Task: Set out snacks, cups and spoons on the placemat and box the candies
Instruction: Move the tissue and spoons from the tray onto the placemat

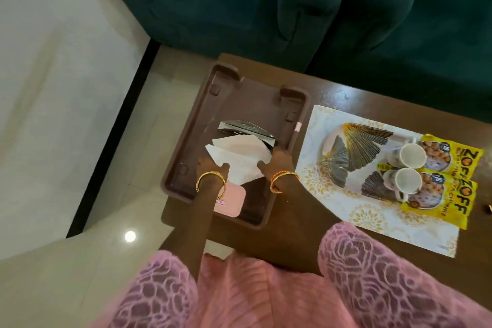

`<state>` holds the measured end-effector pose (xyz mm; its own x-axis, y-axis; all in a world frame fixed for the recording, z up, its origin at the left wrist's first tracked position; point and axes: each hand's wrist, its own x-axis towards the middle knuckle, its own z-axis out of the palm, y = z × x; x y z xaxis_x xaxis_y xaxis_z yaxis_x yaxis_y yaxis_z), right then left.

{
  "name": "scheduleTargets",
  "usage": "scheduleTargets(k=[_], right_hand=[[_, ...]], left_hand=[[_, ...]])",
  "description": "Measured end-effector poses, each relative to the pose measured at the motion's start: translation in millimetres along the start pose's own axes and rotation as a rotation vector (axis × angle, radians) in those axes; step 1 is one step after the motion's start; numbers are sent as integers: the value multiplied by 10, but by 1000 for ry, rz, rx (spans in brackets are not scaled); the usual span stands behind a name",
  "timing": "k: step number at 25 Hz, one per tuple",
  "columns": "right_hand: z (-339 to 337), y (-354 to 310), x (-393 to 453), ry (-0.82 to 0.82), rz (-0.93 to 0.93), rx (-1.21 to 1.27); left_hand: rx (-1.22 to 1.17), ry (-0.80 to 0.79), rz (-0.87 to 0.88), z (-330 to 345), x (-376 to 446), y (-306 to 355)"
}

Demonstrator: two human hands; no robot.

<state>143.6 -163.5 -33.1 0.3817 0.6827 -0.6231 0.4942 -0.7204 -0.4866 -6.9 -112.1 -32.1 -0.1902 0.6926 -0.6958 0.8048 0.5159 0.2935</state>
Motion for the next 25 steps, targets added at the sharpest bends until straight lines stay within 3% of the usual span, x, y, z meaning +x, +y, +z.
scheduleTargets(k=[5, 11, 14, 20, 25], right_hand=[[340, -153, 209, 160, 192, 26], [506, -243, 172, 285, 261, 28], [470, -209, 59, 318, 133, 64], [287, -272, -207, 482, -148, 75], [229, -282, -507, 283, -488, 46]], left_hand=[[-57, -130, -79, 61, 292, -24], [-274, -265, -268, 89, 384, 54], [-404, -347, -283, -22, 389, 76], [-517, -362, -148, -244, 245, 199], [-502, -321, -130, -272, 16, 208]])
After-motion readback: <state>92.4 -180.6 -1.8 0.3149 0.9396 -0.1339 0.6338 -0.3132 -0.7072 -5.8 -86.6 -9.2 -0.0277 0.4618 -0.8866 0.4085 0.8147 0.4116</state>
